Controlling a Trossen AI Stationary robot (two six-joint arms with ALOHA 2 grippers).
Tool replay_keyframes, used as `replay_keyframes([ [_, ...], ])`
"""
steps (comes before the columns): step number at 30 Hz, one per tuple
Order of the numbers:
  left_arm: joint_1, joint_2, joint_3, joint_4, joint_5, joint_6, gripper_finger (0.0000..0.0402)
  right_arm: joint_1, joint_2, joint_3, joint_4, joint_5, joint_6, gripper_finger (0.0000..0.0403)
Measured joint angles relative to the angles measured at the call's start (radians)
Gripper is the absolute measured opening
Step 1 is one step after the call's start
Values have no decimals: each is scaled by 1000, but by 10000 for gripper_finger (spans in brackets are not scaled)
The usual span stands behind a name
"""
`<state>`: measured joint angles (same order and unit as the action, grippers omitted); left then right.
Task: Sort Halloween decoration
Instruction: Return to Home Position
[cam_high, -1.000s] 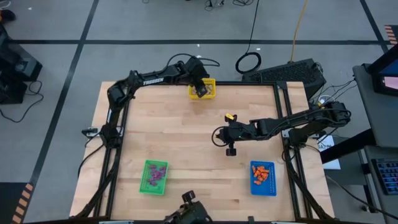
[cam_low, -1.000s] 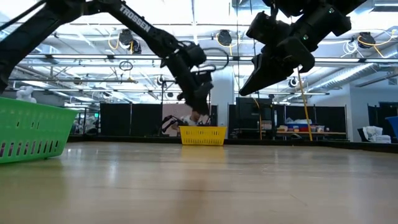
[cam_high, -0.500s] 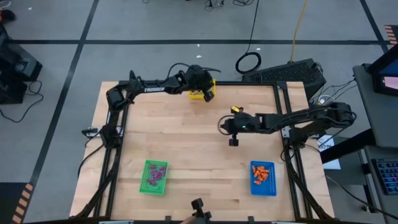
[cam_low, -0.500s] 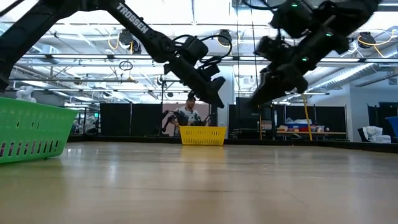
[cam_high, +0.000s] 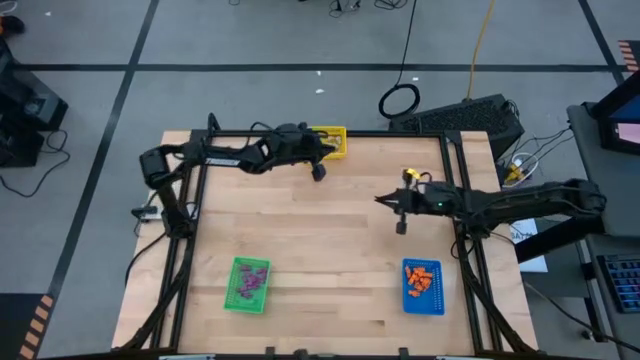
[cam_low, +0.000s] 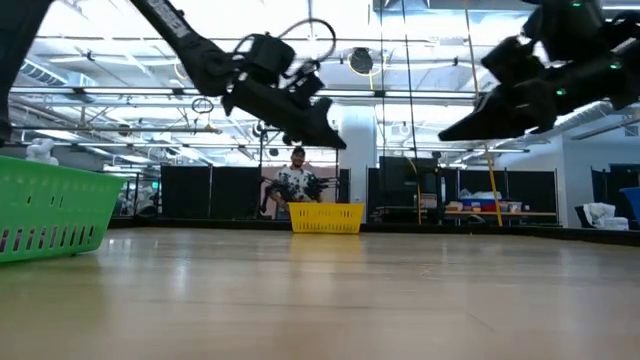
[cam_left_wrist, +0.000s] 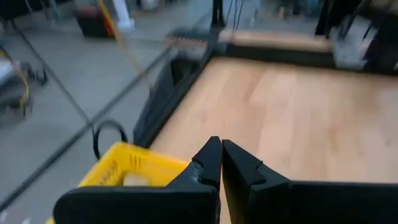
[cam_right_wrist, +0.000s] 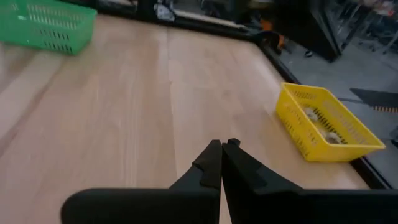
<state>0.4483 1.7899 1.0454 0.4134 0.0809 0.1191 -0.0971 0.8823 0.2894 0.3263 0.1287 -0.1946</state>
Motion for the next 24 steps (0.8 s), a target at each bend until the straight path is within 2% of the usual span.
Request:
replay_keyframes([
  [6,-28,-104,-162,167,4,0,12,0,-164,-81,1,9,15,0],
  [9,-41,-153,-231,205,4,2,12,1,-227,-103,-15,54,18,0],
  [15,-72,-241,-357,290,2,20,12,0,-323,-125,-43,57,22,0],
  [21,-110,-340,-467,311,-1,46,12,1,-400,-128,-146,-24,29,0],
  [24,-131,-383,-511,320,-2,49,12,1,-439,-128,-159,-26,26,0],
])
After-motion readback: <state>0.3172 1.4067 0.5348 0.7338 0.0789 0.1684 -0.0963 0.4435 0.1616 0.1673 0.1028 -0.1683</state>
